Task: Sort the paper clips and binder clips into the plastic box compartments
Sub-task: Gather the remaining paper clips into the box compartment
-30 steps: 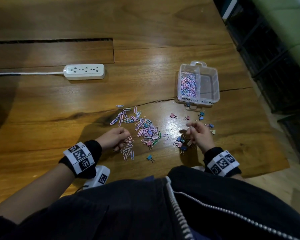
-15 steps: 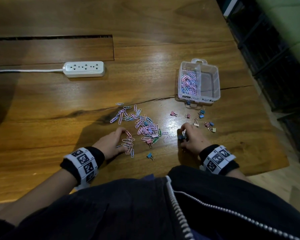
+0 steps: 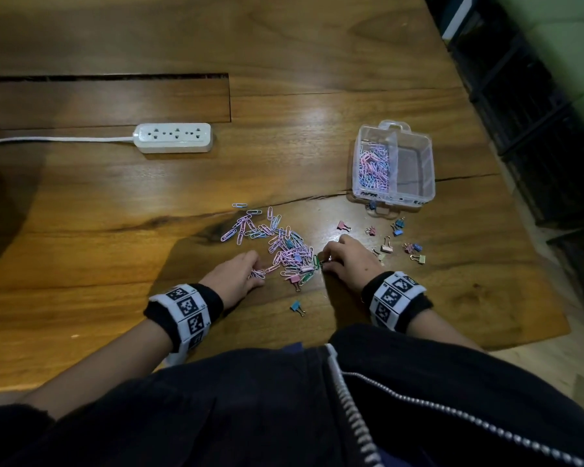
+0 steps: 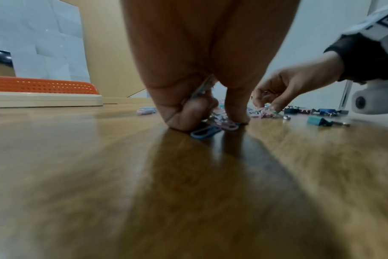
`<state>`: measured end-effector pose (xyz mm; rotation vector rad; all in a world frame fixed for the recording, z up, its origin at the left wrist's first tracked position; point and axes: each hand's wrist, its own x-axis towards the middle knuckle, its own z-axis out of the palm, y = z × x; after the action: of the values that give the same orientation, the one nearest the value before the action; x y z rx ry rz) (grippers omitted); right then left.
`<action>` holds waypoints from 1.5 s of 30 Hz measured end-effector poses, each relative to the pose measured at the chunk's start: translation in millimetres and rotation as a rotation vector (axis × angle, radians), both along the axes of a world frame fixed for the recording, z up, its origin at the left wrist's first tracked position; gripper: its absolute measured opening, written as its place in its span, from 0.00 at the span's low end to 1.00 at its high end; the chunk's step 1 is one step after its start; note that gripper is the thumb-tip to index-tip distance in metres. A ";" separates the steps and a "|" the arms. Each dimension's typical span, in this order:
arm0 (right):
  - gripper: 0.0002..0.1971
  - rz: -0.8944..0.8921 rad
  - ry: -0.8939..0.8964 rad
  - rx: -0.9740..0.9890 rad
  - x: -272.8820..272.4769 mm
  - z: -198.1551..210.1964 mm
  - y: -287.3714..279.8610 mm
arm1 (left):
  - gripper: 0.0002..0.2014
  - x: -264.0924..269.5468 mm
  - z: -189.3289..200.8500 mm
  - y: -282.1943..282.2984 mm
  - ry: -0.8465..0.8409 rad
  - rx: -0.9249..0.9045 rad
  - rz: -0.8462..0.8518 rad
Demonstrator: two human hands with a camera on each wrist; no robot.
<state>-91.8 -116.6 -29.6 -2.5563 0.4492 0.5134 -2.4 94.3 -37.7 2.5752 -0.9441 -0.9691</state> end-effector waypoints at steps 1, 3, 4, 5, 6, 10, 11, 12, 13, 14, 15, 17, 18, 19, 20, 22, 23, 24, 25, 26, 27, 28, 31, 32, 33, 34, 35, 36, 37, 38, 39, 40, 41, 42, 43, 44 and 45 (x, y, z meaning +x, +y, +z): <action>0.11 0.018 0.009 -0.018 1.8 0.1 0.6 | 0.14 0.6 -0.9 -0.7 -0.010 0.003 -0.009; 0.11 0.041 0.039 -0.048 4.4 -0.4 1.8 | 0.12 1.2 -2.2 -3.2 -0.031 0.021 -0.031; 0.11 0.048 0.054 -0.056 5.0 -1.0 2.1 | 0.12 1.9 -2.3 -5.1 -0.051 0.034 -0.047; 0.11 0.050 0.068 -0.058 5.4 -1.0 2.5 | 0.12 2.9 -2.3 -6.6 -0.077 0.050 -0.064; 0.10 0.046 0.077 -0.051 5.4 -1.2 2.4 | 0.12 4.3 -2.1 -8.4 -0.104 0.061 -0.079; 0.03 0.041 0.063 -0.006 2.8 -0.4 1.4 | 0.10 10.4 -0.2 -12.7 -0.147 0.055 -0.074; 0.03 0.047 0.053 0.003 1.8 -0.4 1.1 | 0.10 12.7 0.0 -13.8 -0.134 0.045 -0.050; 0.03 0.048 0.045 0.013 0.8 -0.7 0.6 | 0.10 14.8 0.7 -14.7 -0.106 0.025 -0.018; 0.04 0.037 0.035 0.028 0.1 -1.1 0.2 | 0.11 17.6 0.9 -15.5 -0.057 -0.005 0.023; 0.03 0.008 0.023 0.053 -0.1 -1.9 -0.4 | 0.11 20.5 1.3 -15.9 0.012 -0.065 0.075; 0.02 -0.038 0.005 0.089 -0.1 -2.0 -1.0 | 0.11 23.7 1.6 -15.8 0.103 -0.141 0.141; 0.02 -0.177 -0.047 0.208 0.2 -0.3 -2.9 | 0.12 27.9 5.9 -15.0 0.339 -0.298 0.310; 0.04 -0.262 -0.074 0.299 0.5 1.4 -4.2 | 0.12 29.2 8.3 -14.3 0.477 -0.371 0.406; 0.06 -0.348 -0.097 0.418 0.9 4.0 -5.2 | 0.12 30.3 10.3 -13.0 0.617 -0.443 0.499; 0.08 -0.421 -0.108 0.550 1.8 6.7 -6.1 | 0.12 31.3 11.8 -11.0 0.753 -0.521 0.586; 0.12 -0.517 -0.084 0.789 4.2 12.6 -5.9 | 0.11 32.3 13.4 -6.9 0.990 -0.679 0.714; 0.11 -0.562 -0.061 0.890 6.2 14.4 -5.3 | 0.10 32.3 13.6 -5.3 1.078 -0.733 0.744; 0.11 -0.603 -0.041 0.980 8.5 16.4 -4.0 | 0.09 31.1 14.3 -4.2 1.145 -0.764 0.762; 0.12 -0.639 -0.028 1.061 11.3 17.8 -2.4 | 0.10 30.7 14.5 -3.5 1.196 -0.783 0.784; 0.14 -0.671 -0.017 1.137 14.6 18.5 0.1 | 0.11 29.8 17.0 -3.7 1.222 -0.792 0.796; 0.15 -0.691 -0.005 1.203 18.2 19.8 3.3 | 0.14 30.1 17.7 -3.8 1.224 -0.782 0.795; 0.15 -0.698 0.013 1.255 21.6 21.0 6.9 | 0.17 30.6 19.2 -4.1 1.197 -0.745 0.790; 0.15 -0.646 0.074 1.284 31.2 20.9 21.2 | 0.16 34.3 17.2 -2.1 0.965 -0.519 0.732; 0.15 -0.616 0.091 1.261 34.2 20.5 26.4 | 0.15 34.8 14.8 0.9 0.857 -0.446 0.675; 0.15 -0.591 0.108 1.246 37.0 19.3 31.6 | 0.14 35.1 12.5 5.2 0.712 -0.382 0.578; 0.15 -0.572 0.128 1.242 39.4 18.1 36.9 | 0.11 35.5 11.1 10.8 0.539 -0.315 0.449; 0.16 -0.559 0.144 1.240 41.3 16.0 41.7 | 0.06 35.9 11.4 16.0 0.390 -0.250 0.312; 0.16 -0.551 0.151 1.230 42.7 14.2 46.5 | 0.06 35.0 14.3 20.4 0.291 -0.169 0.180; 0.16 -0.540 0.151 1.194 43.6 12.2 50.4 | 0.15 34.3 14.7 24.6 0.206 -0.065 0.053; 0.15 -0.508 0.147 1.122 43.9 11.0 54.5 | 0.23 33.6 13.4 27.4 0.130 0.029 -0.059; 0.14 -0.444 0.137 1.011 44.1 9.9 58.3 | 0.28 33.3 12.2 28.2 0.041 0.103 -0.139; 0.10 -0.347 0.118 0.866 43.6 10.3 62.1 | 0.29 32.3 12.1 27.4 -0.037 0.130 -0.181; 0.06 -0.234 0.090 0.709 42.9 9.5 65.3 | 0.28 31.6 11.9 26.3 -0.082 0.125 -0.192; 0.06 -0.117 0.058 0.556 42.0 6.9 67.6 | 0.25 30.7 9.9 24.9 -0.114 0.090 -0.196; 0.09 -0.010 0.044 0.411 41.0 3.1 69.1 | 0.22 29.4 9.4 22.4 -0.132 0.075 -0.206; 0.12 0.071 0.042 0.286 40.0 -0.3 71.0 | 0.19 28.6 9.8 19.9 -0.159 0.080 -0.233; 0.15 0.122 0.040 0.193 39.6 -2.9 72.9 | 0.16 28.5 11.0 18.0 -0.183 0.100 -0.263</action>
<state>-52.2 -43.7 -32.4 -2.4007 0.2451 0.6208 26.1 112.4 -26.8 2.7078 -1.3428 -0.8727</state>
